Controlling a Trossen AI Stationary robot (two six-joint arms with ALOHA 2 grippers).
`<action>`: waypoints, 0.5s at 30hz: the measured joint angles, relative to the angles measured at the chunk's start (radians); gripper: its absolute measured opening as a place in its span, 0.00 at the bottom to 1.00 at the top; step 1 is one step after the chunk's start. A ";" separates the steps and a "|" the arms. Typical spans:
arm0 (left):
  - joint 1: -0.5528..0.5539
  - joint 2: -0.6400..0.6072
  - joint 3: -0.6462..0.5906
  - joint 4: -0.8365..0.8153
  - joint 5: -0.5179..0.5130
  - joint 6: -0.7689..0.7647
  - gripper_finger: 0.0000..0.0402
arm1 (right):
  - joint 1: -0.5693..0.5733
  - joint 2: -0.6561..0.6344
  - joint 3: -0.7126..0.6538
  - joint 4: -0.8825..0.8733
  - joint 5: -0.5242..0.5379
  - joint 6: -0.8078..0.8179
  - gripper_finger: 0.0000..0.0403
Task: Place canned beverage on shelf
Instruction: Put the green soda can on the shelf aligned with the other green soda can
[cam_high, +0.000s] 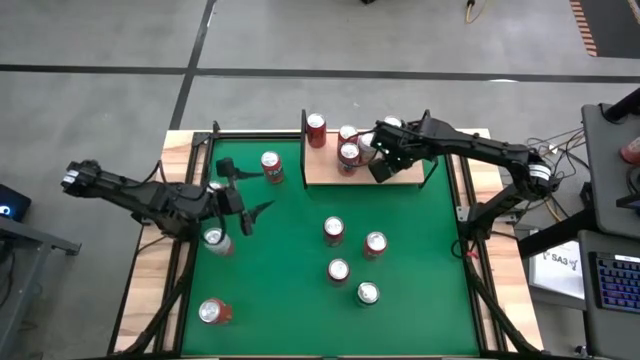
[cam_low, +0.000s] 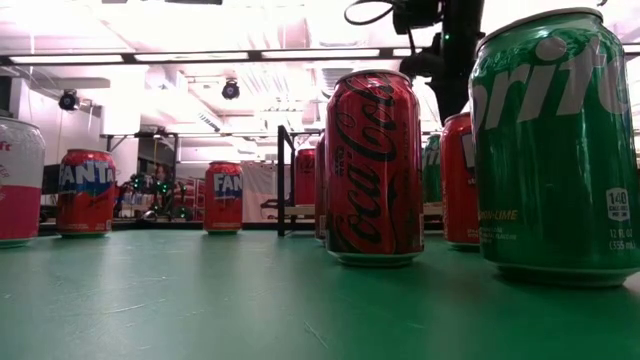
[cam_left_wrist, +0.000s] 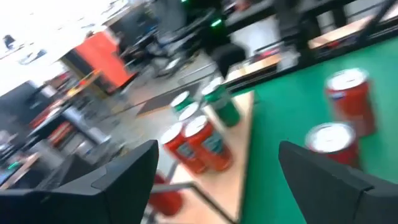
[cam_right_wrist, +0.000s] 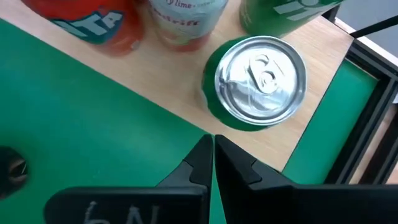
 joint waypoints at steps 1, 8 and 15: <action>0.013 0.000 -0.003 -0.006 -0.016 -0.004 0.77 | -0.002 0.003 -0.002 0.003 0.005 -0.003 0.02; 0.070 0.001 -0.012 -0.018 -0.041 -0.023 0.70 | -0.010 0.035 -0.004 0.010 0.029 -0.008 0.02; 0.075 0.001 -0.012 -0.018 -0.043 -0.023 0.63 | -0.032 0.051 -0.004 -0.011 0.072 -0.010 0.02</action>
